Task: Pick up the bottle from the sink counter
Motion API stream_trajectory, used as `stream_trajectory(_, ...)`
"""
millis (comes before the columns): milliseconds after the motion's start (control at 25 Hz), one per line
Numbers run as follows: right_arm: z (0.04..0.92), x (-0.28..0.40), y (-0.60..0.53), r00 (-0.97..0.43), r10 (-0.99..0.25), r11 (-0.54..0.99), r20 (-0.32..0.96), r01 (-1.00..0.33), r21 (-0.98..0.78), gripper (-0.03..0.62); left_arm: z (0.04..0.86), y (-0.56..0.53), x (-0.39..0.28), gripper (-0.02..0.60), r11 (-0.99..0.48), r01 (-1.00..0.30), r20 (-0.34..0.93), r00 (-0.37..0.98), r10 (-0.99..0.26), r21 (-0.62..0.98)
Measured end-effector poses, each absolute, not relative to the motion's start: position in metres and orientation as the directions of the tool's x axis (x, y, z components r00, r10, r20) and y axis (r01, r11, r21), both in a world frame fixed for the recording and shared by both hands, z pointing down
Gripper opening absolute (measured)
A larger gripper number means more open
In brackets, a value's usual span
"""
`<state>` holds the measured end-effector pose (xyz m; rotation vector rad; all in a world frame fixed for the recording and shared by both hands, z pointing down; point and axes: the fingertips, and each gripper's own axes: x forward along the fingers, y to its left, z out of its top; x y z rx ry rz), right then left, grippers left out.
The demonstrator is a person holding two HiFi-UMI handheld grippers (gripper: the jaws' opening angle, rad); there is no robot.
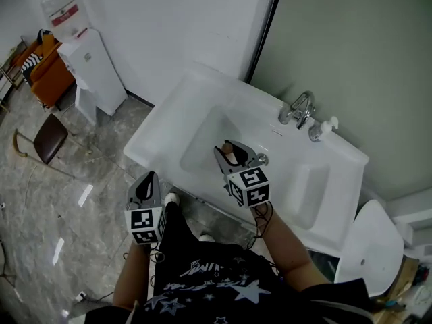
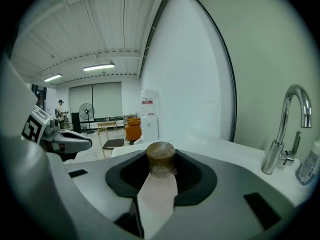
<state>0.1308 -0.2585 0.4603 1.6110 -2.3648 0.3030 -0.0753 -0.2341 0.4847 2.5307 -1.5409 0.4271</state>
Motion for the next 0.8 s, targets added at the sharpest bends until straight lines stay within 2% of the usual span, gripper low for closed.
stream_trajectory(320,0.469,0.150,-0.206,-0.375,-0.856,0.378,0.356,-0.924,-0.064,0.140,0.487,-0.173,-0.070,0.023,-0.429,-0.902,0.351,0.387,-0.853,-0.050)
stream_trajectory(800,0.493,0.170,-0.187,-0.371,-0.849,0.351,0.376,-0.928,-0.124,0.140,0.496,-0.148,-0.061,0.023,-0.436,-0.897,0.389,0.380,-0.840,-0.066)
